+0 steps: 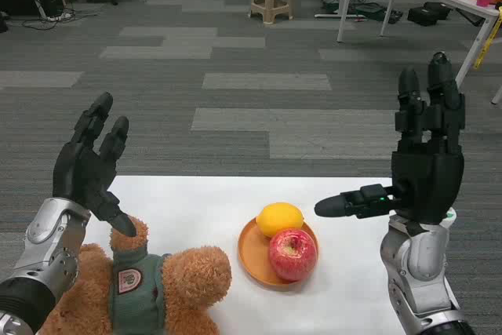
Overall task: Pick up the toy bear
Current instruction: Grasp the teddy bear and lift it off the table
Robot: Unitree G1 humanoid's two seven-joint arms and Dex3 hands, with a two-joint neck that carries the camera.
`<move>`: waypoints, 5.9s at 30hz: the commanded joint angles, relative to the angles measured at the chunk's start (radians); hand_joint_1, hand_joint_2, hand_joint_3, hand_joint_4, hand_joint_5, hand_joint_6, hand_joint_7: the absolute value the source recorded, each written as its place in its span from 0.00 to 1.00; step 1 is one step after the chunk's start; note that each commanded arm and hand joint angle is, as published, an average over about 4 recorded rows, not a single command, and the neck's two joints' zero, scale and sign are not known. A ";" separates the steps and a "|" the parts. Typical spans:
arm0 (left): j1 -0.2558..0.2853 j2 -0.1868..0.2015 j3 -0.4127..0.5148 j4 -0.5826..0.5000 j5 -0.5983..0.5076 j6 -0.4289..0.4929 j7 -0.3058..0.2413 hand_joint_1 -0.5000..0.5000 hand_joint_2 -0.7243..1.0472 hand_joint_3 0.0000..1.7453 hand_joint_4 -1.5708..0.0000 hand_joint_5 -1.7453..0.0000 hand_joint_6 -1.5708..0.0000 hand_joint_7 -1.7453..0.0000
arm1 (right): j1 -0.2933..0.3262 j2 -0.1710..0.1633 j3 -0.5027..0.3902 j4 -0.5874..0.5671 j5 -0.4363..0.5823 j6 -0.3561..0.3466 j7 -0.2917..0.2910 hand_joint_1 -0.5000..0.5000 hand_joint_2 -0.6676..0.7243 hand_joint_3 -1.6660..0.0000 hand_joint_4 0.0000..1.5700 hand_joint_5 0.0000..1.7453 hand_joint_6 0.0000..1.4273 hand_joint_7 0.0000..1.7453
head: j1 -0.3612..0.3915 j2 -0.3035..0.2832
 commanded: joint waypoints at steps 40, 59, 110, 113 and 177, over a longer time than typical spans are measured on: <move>0.075 0.060 0.147 -0.309 0.148 0.114 0.050 0.28 0.05 0.05 1.00 1.00 1.00 0.92 | -0.240 -0.080 0.203 0.379 -0.011 -0.072 -0.016 0.04 0.64 1.00 0.00 0.06 0.00 0.04 | 0.068 -0.438; 0.199 0.541 0.026 -0.641 0.104 0.550 0.042 0.08 0.11 0.05 1.00 1.00 1.00 0.88 | -0.204 -0.172 0.237 0.421 0.037 -0.018 0.001 0.04 0.55 1.00 0.00 0.10 0.00 0.04 | 0.039 -0.558; -0.206 0.615 -0.850 -0.847 0.702 0.854 -0.149 0.00 0.70 0.05 1.00 1.00 1.00 0.88 | -0.153 -0.269 0.244 0.436 0.092 0.001 0.000 0.04 0.50 1.00 0.00 0.11 0.00 0.04 | 0.603 -0.695; -0.198 0.618 -0.897 -0.804 0.725 0.852 -0.160 0.00 0.74 0.05 1.00 1.00 1.00 0.88 | -0.149 -0.269 0.245 0.438 0.101 0.001 0.001 0.04 0.50 1.00 0.00 0.11 0.00 0.04 | 0.614 -0.702; 0.125 0.218 -0.226 -0.021 0.147 0.125 -0.100 1.00 0.70 0.05 0.00 0.00 0.37 0.08 | -0.108 -0.199 0.205 0.450 0.158 -0.006 0.024 0.12 0.73 1.00 0.00 0.11 0.00 0.04 | 0.554 -0.649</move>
